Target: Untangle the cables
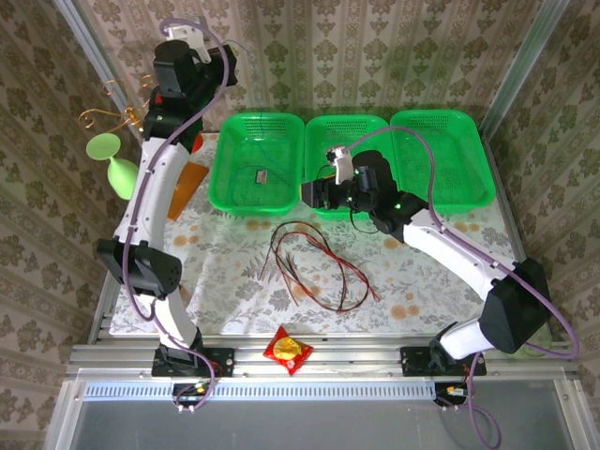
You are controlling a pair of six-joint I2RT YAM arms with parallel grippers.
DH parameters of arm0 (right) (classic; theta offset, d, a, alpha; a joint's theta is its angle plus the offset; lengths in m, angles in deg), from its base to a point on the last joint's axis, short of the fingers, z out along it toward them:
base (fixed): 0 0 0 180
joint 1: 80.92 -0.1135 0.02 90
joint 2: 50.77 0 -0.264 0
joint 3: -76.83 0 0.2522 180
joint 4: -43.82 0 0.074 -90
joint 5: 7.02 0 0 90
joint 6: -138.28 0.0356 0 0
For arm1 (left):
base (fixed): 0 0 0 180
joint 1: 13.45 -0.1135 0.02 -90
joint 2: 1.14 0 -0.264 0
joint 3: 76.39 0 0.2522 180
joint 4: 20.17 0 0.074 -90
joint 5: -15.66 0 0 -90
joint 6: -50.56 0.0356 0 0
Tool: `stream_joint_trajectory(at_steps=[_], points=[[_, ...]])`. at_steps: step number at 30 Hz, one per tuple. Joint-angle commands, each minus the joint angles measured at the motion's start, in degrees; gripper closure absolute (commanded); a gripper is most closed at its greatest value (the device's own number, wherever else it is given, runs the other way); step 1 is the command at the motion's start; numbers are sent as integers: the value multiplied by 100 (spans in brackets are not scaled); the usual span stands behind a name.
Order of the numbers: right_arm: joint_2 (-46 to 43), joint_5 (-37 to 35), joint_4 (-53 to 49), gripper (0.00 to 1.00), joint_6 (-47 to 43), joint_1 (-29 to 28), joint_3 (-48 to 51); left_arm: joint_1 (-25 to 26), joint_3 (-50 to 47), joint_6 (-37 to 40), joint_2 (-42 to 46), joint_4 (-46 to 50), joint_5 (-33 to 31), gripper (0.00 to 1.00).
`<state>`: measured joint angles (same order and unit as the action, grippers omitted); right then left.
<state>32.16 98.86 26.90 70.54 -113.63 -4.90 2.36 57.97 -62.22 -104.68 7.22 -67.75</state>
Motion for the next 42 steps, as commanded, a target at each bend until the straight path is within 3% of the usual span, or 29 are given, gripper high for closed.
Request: stream_joint_trajectory(at_steps=[1,6,10,13,23,26,30,35,42], points=[[-425,-38,-195,35,-143,27,119,34,-347,481,-93,501,-385,100],[-942,-106,-403,34,-217,139,422,151,-1048,1162,-217,1132,-971,100],[-1355,-185,-618,33,-283,277,688,141,-1581,1301,-403,1334,-1054,100],[-1643,-246,-733,33,-287,368,889,147,-1841,1219,-700,1548,-761,100],[-2216,-373,-972,32,-212,464,1329,377,-1025,1213,-2156,2861,-225,100],[-2364,-427,-1039,32,-228,489,1385,385,-950,1197,-2210,2900,-271,88],[-2467,-449,-1143,31,-261,534,1434,391,-750,1248,-2205,3081,-291,49],[-2588,-539,-1269,31,-169,564,1559,496,-699,1458,-1759,3040,-779,25],[-2598,-1260,-2194,32,175,555,1655,709,-835,1527,-825,2993,-1102,22]])
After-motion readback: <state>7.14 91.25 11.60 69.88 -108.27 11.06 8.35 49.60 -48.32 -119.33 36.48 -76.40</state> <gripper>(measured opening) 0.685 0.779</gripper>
